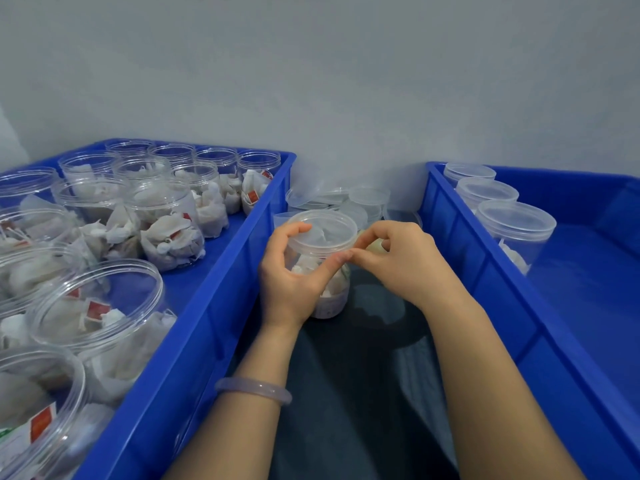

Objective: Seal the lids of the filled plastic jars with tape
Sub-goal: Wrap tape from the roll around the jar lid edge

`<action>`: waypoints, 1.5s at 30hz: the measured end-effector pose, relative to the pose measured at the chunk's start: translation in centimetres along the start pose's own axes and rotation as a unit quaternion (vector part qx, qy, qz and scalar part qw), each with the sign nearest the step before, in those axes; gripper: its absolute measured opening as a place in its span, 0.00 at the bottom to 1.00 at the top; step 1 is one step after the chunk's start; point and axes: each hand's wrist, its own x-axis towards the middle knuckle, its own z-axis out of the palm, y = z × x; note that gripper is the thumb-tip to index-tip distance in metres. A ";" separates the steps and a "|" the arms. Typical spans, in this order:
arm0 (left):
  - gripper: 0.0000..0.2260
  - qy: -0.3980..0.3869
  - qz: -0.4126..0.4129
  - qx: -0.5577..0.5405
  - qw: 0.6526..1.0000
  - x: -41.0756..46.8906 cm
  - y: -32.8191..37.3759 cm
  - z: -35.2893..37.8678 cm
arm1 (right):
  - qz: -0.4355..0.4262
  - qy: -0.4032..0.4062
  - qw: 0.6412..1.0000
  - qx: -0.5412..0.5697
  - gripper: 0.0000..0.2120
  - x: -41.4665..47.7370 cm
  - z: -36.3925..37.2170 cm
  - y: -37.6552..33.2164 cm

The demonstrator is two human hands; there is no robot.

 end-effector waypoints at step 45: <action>0.45 -0.357 -0.294 -0.365 0.808 2.7 5.5 -1.1 | 0.037 -0.078 0.987 0.137 0.40 -3.5 -6.6 -2.2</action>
